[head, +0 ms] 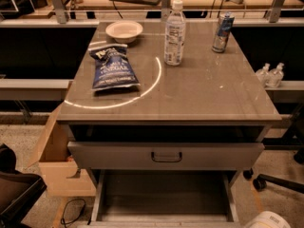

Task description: Close middle drawer

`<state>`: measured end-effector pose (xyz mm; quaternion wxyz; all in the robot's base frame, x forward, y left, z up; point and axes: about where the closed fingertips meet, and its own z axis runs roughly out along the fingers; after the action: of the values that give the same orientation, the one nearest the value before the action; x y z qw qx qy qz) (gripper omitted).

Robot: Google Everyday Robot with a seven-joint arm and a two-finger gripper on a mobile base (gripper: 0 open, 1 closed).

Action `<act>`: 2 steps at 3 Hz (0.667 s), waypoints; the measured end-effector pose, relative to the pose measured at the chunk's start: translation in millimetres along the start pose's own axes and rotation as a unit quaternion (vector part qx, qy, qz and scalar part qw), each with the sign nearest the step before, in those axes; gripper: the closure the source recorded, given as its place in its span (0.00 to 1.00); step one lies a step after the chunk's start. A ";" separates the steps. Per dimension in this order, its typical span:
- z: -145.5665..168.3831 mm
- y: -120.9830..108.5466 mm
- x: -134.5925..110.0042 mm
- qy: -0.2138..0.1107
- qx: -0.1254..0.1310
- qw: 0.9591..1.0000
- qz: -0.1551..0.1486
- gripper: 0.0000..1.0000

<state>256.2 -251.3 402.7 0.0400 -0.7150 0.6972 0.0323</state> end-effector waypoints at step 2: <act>26.9 -33.5 -15.8 0.011 0.018 0.999 -0.037 1.00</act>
Offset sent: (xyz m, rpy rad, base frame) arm 0.0519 0.0441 -0.0530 -0.0633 -0.0889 0.1112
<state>289.6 -232.0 378.0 0.0462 -0.7397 0.6713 0.0106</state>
